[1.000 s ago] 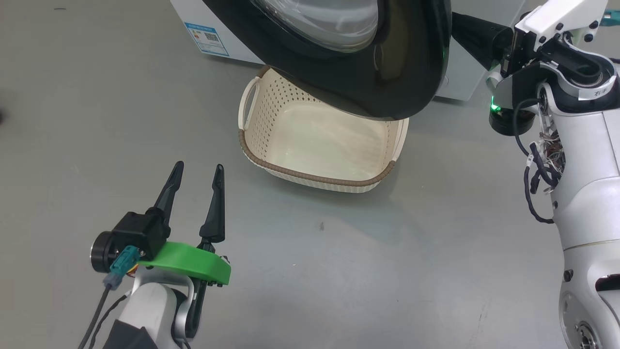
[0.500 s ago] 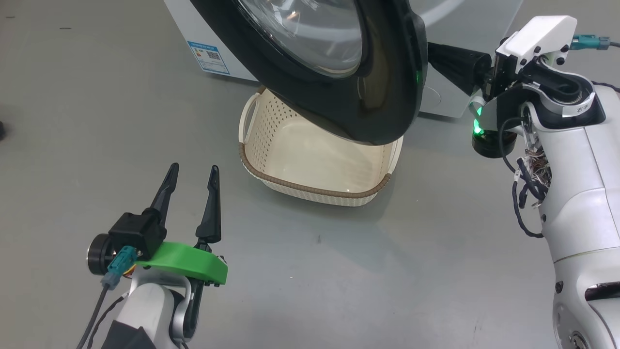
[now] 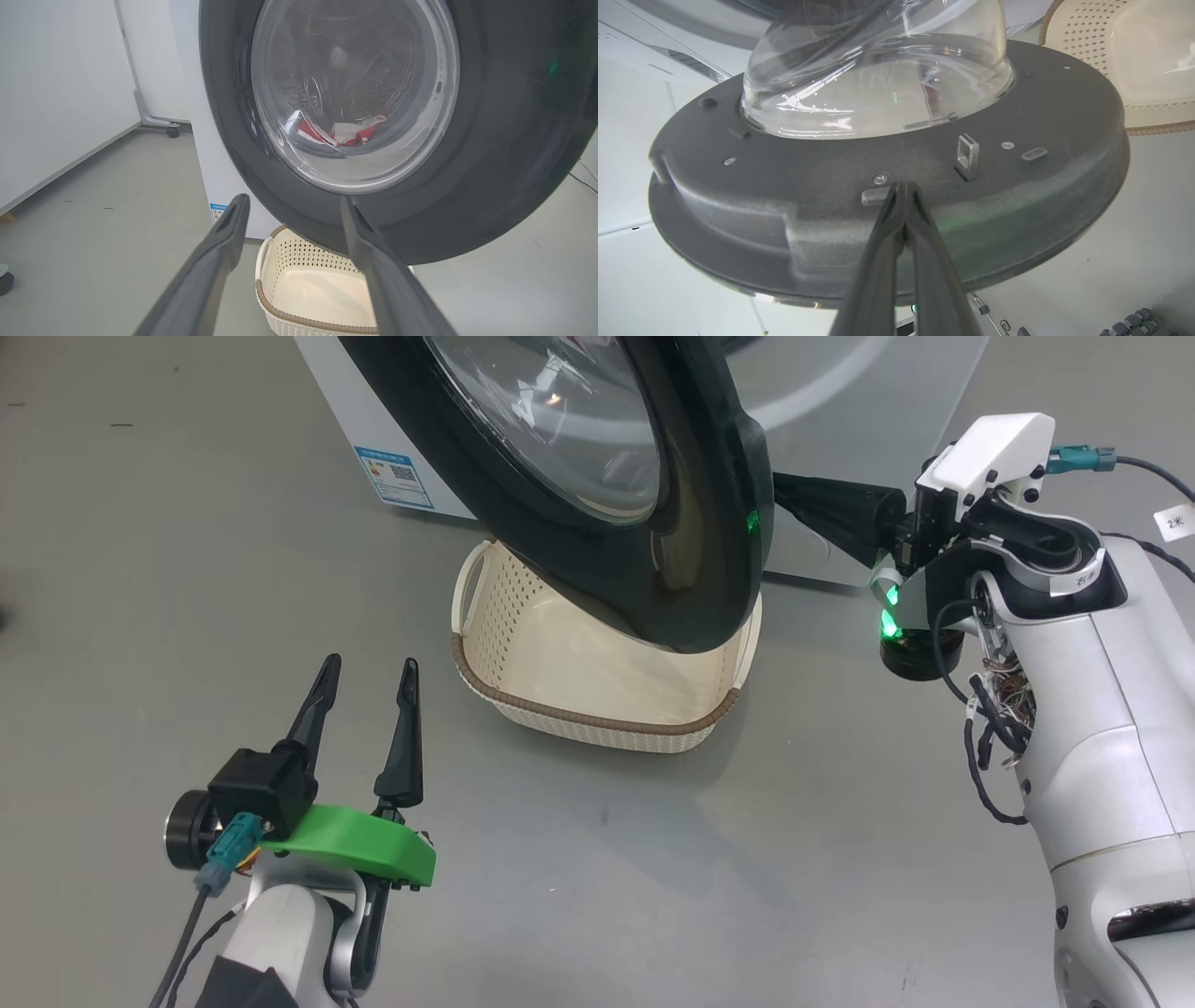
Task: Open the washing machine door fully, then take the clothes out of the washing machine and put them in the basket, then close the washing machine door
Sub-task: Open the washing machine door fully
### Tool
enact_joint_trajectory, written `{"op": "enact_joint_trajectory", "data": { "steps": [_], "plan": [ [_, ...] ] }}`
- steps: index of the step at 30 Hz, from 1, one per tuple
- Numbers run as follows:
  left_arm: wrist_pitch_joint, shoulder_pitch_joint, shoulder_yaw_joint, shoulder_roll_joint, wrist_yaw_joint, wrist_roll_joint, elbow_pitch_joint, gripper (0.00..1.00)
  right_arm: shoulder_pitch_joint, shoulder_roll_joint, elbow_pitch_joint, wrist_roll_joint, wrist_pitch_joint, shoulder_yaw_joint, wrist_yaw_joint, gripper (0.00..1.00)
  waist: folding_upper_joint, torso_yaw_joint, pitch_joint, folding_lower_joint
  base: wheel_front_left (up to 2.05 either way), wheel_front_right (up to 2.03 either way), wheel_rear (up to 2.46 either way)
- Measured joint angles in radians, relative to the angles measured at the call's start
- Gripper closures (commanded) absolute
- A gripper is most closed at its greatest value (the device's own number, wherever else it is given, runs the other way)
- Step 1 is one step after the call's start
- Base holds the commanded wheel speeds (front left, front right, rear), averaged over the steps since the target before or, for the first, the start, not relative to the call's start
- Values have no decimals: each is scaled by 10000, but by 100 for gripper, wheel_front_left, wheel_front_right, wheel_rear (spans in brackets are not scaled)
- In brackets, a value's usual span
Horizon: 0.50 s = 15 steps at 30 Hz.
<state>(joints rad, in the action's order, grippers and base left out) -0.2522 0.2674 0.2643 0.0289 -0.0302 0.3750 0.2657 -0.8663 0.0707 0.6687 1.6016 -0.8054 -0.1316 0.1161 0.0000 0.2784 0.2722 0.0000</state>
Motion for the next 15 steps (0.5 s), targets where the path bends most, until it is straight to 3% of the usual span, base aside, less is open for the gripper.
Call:
{"op": "enact_joint_trajectory", "data": {
  "steps": [15],
  "plan": [
    [0, -16, 33, 0, 0, -73, -58, 0, 354, 6, -265, 1258, -88, -974, 6, 100, 0, 8, -4, 0, 0, 0, 0]
  ]
}}
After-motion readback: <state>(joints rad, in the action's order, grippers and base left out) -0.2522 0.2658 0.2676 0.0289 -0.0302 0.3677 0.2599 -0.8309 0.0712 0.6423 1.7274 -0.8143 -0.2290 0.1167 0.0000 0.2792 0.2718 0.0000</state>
